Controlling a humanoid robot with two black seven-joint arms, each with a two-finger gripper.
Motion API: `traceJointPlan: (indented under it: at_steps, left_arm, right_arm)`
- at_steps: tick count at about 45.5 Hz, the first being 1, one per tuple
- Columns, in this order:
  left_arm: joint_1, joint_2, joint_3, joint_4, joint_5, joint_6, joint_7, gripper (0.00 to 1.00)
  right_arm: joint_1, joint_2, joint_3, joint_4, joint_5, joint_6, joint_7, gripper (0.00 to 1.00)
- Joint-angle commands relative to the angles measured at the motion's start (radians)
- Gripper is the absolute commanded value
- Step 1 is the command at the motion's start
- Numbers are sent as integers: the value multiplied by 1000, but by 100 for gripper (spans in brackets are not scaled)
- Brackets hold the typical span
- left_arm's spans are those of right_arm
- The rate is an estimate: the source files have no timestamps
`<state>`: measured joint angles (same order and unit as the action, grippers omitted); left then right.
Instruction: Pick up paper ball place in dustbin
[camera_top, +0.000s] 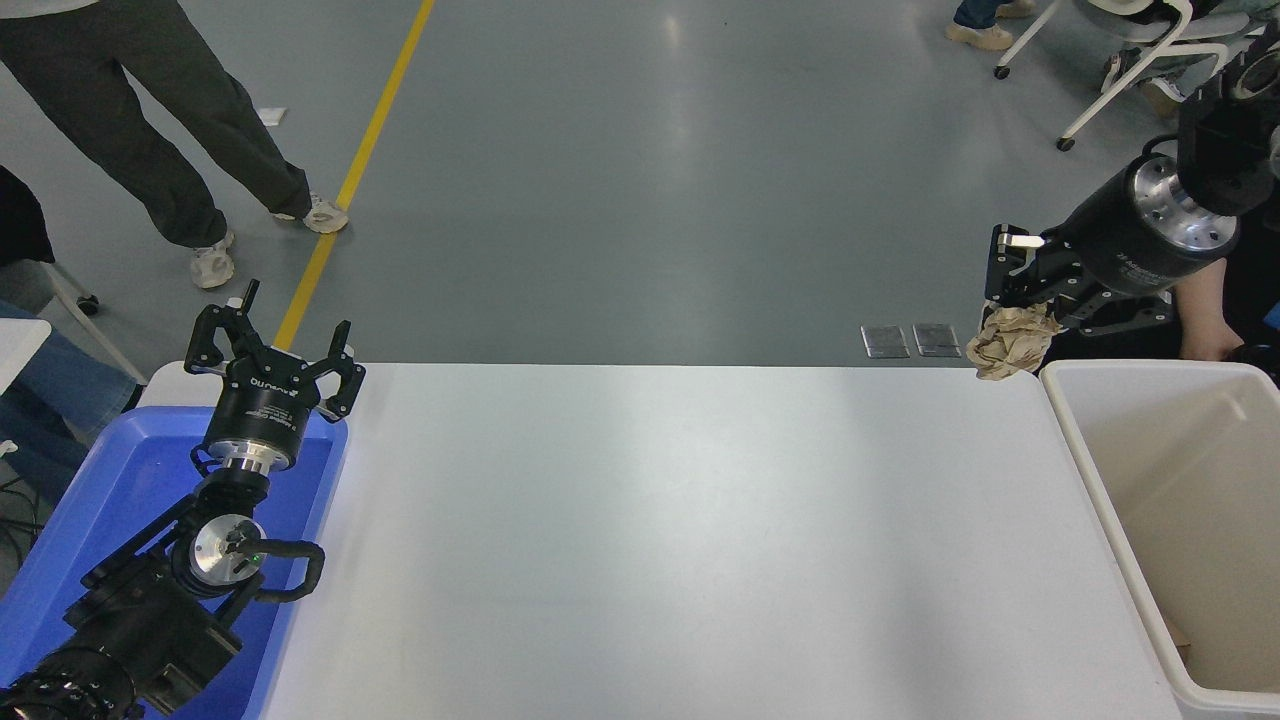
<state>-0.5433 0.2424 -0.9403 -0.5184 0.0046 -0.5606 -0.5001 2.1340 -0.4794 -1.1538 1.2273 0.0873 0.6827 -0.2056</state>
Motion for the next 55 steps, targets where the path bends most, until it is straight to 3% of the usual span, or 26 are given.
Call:
traceJointPlan:
  at_steps: [1,20,34,55]
  left_arm:
    - [0,0,0,1,0,-1,0,98]
    - [0,0,0,0,0,-1,0,98]
    - [0,0,0,0,0,-1,0,98]
    - [0,0,0,0,0,-1,0,98]
  right_arm:
    - [-35,-4,0,-23,-12,-14,0,0]
    - [-505,-1,-3,-589,-21,-135,0,0]
    - [-767,-1,22,-769,-1,-363,0,0]
    - [-1042,-28,195,-824,6,-767,0,0]
